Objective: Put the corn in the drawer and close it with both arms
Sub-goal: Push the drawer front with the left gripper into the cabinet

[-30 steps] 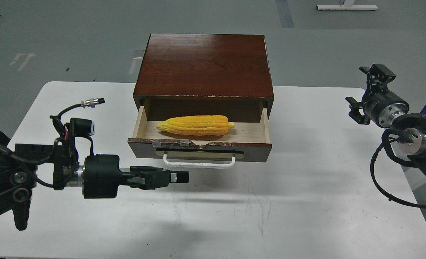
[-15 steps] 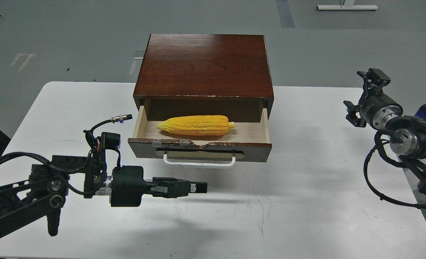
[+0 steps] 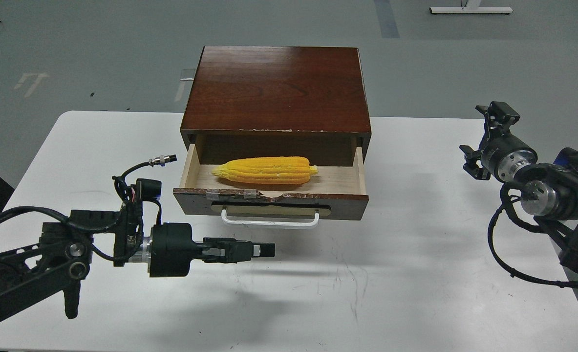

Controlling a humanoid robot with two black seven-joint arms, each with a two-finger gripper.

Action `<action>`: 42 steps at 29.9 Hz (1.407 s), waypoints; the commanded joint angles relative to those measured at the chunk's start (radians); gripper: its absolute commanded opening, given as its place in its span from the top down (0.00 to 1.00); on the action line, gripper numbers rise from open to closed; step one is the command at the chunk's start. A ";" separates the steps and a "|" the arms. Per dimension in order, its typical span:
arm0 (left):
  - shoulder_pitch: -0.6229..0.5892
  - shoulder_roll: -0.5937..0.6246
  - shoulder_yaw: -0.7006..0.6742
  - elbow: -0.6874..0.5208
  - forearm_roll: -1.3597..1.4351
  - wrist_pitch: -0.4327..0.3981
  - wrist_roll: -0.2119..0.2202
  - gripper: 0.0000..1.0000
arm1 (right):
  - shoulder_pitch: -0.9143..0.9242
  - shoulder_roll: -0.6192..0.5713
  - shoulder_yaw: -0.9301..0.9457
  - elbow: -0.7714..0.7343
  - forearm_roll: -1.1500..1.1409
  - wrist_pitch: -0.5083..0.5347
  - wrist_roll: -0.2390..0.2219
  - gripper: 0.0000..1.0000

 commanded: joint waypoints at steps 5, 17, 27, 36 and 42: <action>-0.003 -0.028 0.002 0.043 0.001 0.000 0.090 1.00 | -0.001 -0.003 -0.003 0.000 0.000 0.000 0.000 0.02; -0.003 -0.051 -0.004 0.066 -0.005 0.000 0.084 1.00 | -0.009 -0.001 -0.003 0.000 -0.001 0.000 0.000 0.02; -0.012 -0.051 -0.018 0.074 -0.006 0.000 0.087 1.00 | -0.014 -0.005 -0.005 -0.002 -0.001 0.000 0.000 0.02; -0.050 -0.068 -0.019 0.138 -0.006 0.000 0.092 1.00 | -0.014 -0.001 -0.005 0.000 -0.001 0.000 0.000 0.02; -0.102 -0.091 -0.018 0.164 -0.006 0.000 0.092 1.00 | -0.015 -0.001 -0.005 0.000 -0.001 0.000 0.000 0.02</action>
